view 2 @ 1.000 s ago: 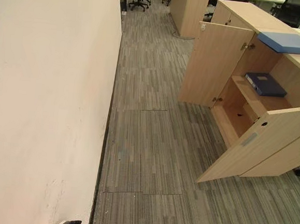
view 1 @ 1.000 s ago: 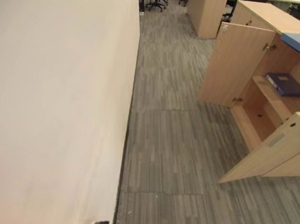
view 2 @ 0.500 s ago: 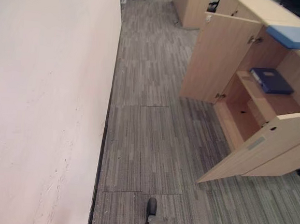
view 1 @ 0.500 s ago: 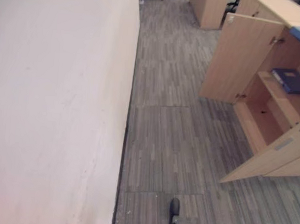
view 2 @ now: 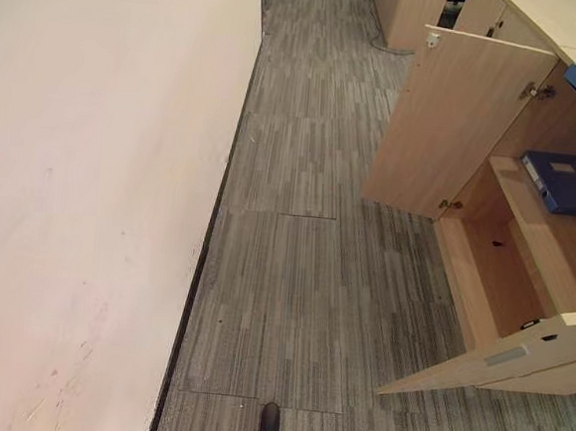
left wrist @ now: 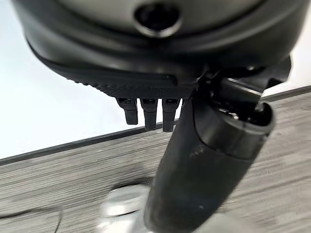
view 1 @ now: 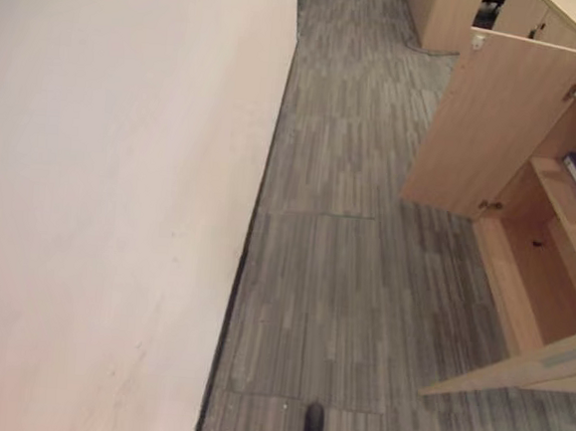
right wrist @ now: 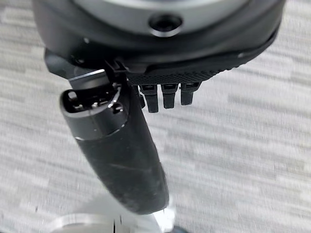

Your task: Put the empty folder in the office cabinet

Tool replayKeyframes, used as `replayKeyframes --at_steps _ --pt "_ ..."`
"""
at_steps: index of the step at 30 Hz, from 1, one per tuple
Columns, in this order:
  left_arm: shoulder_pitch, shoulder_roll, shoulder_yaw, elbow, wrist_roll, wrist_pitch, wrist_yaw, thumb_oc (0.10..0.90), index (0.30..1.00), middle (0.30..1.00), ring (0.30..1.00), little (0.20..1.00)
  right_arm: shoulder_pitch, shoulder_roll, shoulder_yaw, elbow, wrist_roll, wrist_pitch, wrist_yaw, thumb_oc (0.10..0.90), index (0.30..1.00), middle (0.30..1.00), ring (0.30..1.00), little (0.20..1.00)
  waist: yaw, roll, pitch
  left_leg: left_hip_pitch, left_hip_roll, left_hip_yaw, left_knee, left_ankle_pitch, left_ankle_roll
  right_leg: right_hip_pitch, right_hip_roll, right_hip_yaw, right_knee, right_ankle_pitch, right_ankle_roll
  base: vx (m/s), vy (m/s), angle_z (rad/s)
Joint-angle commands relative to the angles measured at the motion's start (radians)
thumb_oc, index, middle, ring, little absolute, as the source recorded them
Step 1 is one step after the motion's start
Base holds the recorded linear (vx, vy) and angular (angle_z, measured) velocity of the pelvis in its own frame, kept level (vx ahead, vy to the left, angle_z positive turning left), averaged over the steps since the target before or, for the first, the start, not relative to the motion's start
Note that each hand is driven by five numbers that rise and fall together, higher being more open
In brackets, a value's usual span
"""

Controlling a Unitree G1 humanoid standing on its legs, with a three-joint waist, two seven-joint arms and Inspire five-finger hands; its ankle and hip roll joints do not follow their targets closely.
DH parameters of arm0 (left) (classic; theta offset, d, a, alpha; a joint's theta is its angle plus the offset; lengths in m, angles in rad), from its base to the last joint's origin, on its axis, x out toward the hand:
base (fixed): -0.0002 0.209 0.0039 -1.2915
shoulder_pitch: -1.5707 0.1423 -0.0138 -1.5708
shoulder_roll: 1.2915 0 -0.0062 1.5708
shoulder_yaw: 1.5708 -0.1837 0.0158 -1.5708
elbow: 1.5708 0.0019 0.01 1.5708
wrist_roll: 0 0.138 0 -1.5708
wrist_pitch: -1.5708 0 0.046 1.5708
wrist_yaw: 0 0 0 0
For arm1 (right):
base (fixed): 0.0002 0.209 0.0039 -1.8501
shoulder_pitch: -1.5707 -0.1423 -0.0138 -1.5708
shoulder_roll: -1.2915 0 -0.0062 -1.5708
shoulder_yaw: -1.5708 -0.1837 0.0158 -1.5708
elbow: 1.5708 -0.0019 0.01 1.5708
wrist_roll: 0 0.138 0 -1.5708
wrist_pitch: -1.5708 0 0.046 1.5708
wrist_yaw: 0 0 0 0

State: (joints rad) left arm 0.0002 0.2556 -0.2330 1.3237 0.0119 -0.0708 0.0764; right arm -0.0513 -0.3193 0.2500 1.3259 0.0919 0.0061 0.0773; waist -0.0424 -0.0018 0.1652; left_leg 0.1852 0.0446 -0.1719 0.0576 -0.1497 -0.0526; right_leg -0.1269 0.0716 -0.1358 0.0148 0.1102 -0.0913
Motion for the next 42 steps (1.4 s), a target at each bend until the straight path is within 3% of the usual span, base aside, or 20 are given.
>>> replayKeyframes --at_steps 1,5,8,11,12,13,14,17,21,23,24,25,27,33,34,36,37,39,40,42 --pt "-0.036 0.006 0.004 -0.031 -0.007 -0.03 0.009 0.8 0.9 0.9 0.9 0.9 0.011 0.022 0.02 0.017 0.027 -0.003 -0.003 0.8 0.9 0.9 0.9 0.9 -0.017 -0.019 -0.015 -0.047 -0.02 0.025 0.084 0.048 0.013 -0.042 -0.036 0.078 0.073 -0.098 0.117 0.13 -0.169 0.1" --pt "-0.027 0.011 0.036 -0.045 -0.035 -0.02 0.012 0.8 0.9 0.9 0.9 0.9 0.02 0.03 0.018 0.026 0.031 0.004 0.001 0.8 0.9 0.9 0.9 0.9 0.011 -0.052 0.016 -0.217 -0.046 0.058 0.503 0.171 0.03 0.063 -0.029 0.109 0.041 -0.122 0.08 0.11 -0.194 -0.13" --pt "-0.021 0.008 0.03 -0.044 -0.013 -0.018 0.023 0.8 0.9 0.9 0.9 0.9 0.015 0.022 0.015 0.03 0.029 0.009 -0.002 0.8 0.9 0.9 0.9 0.9 0.031 -0.06 0.04 -0.332 -0.061 0.116 0.607 0.134 0.065 0.108 -0.04 0.139 0.045 -0.139 0.065 0.11 -0.089 -0.39" --pt "-0.016 0.006 0.012 -0.04 0.011 -0.021 0.025 0.8 0.9 0.9 0.9 0.9 0.007 0.014 0.019 0.027 0.025 0.006 -0.004 0.8 0.9 0.9 0.9 0.9 0.05 -0.057 0.046 -0.407 -0.105 0.129 0.417 0.086 0.075 0.143 -0.053 0.166 0.045 -0.161 0.08 0.2 0.032 -0.3" --pt "-0.013 -0.001 0.012 -0.027 0.005 -0.02 0.024 0.8 0.9 0.9 0.9 0.9 0.004 0.01 0.024 0.027 0.02 0.002 -0.006 0.8 0.9 0.9 0.9 0.9 0.062 -0.025 0.038 -0.428 -0.106 0.099 0.178 0.17 0.053 0.166 -0.029 0.173 0.043 -0.186 0.083 0.22 0.059 -0.15" --pt "-0.013 -0.002 0.012 -0.027 0.005 -0.02 0.024 0.8 0.9 0.9 0.9 0.9 0.004 0.01 0.024 0.027 0.02 0.002 -0.006 0.8 0.9 0.9 0.9 0.9 0.061 -0.028 0.041 -0.417 -0.108 0.099 0.165 0.176 0.053 0.171 -0.032 0.173 0.042 -0.187 0.083 0.41 0.067 -0.09" --pt "-0.009 -0.005 0.018 -0.021 -0.009 -0.02 0.025 0.8 0.9 0.9 0.9 0.9 0.002 0.007 0.02 0.025 0.022 -0.003 -0.013 0.8 0.9 0.9 0.9 0.9 0.076 -0.008 0.044 -0.469 -0.108 0.07 -0.044 0.233 0.046 0.215 -0.015 0.191 0.038 -0.216 0.082 0.26 0.02 -0.05" --pt "0.0 -0.017 0.016 0.008 -0.009 -0.018 0.019 0.8 0.9 0.9 0.9 0.9 0.011 0.01 0.007 0.038 0.023 -0.005 -0.013 0.8 0.9 0.9 0.9 0.9 0.083 0.003 0.037 -0.51 -0.107 0.057 -0.145 0.262 0.028 0.275 0.002 0.235 0.036 -0.246 0.074 0.38 0.046 -0.02" --pt "0.017 -0.022 0.021 0.021 0.001 -0.015 0.009 0.8 0.9 0.9 0.9 0.9 0.03 0.017 -0.005 0.052 0.014 -0.001 -0.009 0.8 0.9 0.9 0.9 0.9 0.085 0.017 0.009 -0.468 -0.087 0.043 -0.145 0.314 0.028 0.316 0.006 0.28 0.028 -0.274 0.075 0.39 0.113 -0.58" --pt "0.017 -0.019 0.021 0.023 0.009 -0.015 0.004 0.8 0.9 0.9 0.9 0.9 0.043 0.024 -0.004 0.063 0.002 0.003 -0.005 0.8 0.9 0.9 0.9 0.9 0.086 0.006 -0.011 -0.45 -0.089 0.059 -0.126 0.334 0.033 0.339 -0.023 0.291 0.013 -0.276 0.091 0.4 0.161 -0.57" --pt "0.016 -0.014 0.02 0.018 0.011 -0.014 0.007 0.8 0.9 0.9 0.9 0.9 0.047 0.028 -0.001 0.063 -0.001 0.004 -0.002 0.8 0.9 0.9 0.9 0.9 0.087 0.002 -0.014 -0.452 -0.09 0.063 -0.1 0.333 0.039 0.339 -0.037 0.292 0.02 -0.275 0.097 0.54 0.24 -0.36" --pt "0.006 -0.006 0.025 0.005 0.005 -0.014 0.008 0.8 0.9 0.9 0.9 0.9 0.045 0.028 0.007 0.064 -0.017 0.007 0.004 0.8 0.9 0.9 0.9 0.9 0.094 -0.011 -0.02 -0.484 -0.112 0.093 0.007 0.286 0.054 0.348 -0.081 0.293 0.038 -0.287 0.12 0.36 0.174 -0.13" --pt "0.004 -0.002 0.03 0.001 0.002 -0.014 0.011 0.8 0.9 0.9 0.9 0.9 0.043 0.03 0.011 0.062 -0.025 0.01 0.007 0.8 0.9 0.9 0.9 0.9 0.099 -0.014 -0.026 -0.497 -0.116 0.106 0.044 0.265 0.06 0.341 -0.099 0.288 0.048 -0.283 0.129 0.27 0.143 -0.14" --pt "-0.011 0.012 0.03 -0.033 -0.021 -0.018 0.026 0.8 0.9 0.9 0.9 0.9 -0.01 0.021 0.026 0.012 -0.008 0.005 0.005 0.8 0.9 0.9 0.9 0.9 0.121 -0.024 -0.03 -0.637 -0.151 0.169 0.3 0.106 0.101 0.251 -0.202 0.254 0.179 -0.303 0.163 0.24 0.156 -0.46" --pt "-0.009 0.014 0.028 -0.029 -0.019 -0.016 0.026 0.8 0.9 0.9 0.9 0.9 -0.023 0.02 0.025 -0.008 -0.001 0.004 0.001 0.8 0.9 0.9 0.9 0.9 0.129 -0.023 -0.032 -0.641 -0.167 0.173 0.346 0.054 0.124 0.235 -0.232 0.234 0.231 -0.291 0.175 0.27 0.185 -0.27" --pt "-0.007 0.014 0.027 -0.025 -0.016 -0.016 0.026 0.8 0.9 0.9 0.9 0.9 -0.028 0.02 0.026 -0.016 0.004 0.001 -0.001 0.8 0.9 0.9 0.9 0.9 0.131 -0.02 -0.034 -0.635 -0.174 0.176 0.345 0.036 0.139 0.206 -0.246 0.228 0.294 -0.244 0.185 0.13 0.126 0.1" --pt "-0.004 0.016 0.024 -0.017 -0.01 -0.012 0.025 0.8 0.9 0.9 0.9 0.9 -0.039 0.016 0.029 -0.029 0.006 -0.001 -0.003 0.8 0.9 0.9 0.9 0.9 0.13 -0.015 -0.028 -0.619 -0.184 0.177 0.339 0.02 0.161 0.143 -0.261 0.23 0.418 -0.15 0.185 0.05 0.131 0.17" --pt "-0.002 0.022 0.021 -0.007 -0.003 -0.007 0.019 0.8 0.9 0.9 0.9 0.9 -0.055 0.017 0.045 -0.047 0.012 -0.004 -0.007 0.8 0.9 0.9 0.9 0.9 0.116 0.003 0.001 -0.568 -0.197 0.178 0.319 0.01 0.19 0.048 -0.263 0.214 0.601 -0.043 0.155 0.09 0.196 -0.01" --pt "0.0 0.026 0.018 0.001 0.002 -0.005 0.015 0.8 0.9 0.9 0.9 0.9 -0.061 0.021 0.054 -0.06 0.013 -0.009 -0.01 0.8 0.9 0.9 0.9 0.9 0.114 0.016 0.015 -0.529 -0.198 0.177 0.302 0.008 0.196 0.006 -0.28 0.189 0.674 -0.032 0.142 0.2 0.198 0.07" --pt "0.008 0.031 0.016 0.013 0.015 -0.001 0.007 0.8 0.9 0.9 0.9 0.9 -0.059 0.028 0.069 -0.069 0.01 -0.009 -0.008 0.8 0.9 0.9 0.9 0.9 0.112 0.032 0.029 -0.461 -0.187 0.181 0.274 0.002 0.196 -0.025 -0.316 0.103 0.678 -0.063 0.123 0.21 0.121 0.02"
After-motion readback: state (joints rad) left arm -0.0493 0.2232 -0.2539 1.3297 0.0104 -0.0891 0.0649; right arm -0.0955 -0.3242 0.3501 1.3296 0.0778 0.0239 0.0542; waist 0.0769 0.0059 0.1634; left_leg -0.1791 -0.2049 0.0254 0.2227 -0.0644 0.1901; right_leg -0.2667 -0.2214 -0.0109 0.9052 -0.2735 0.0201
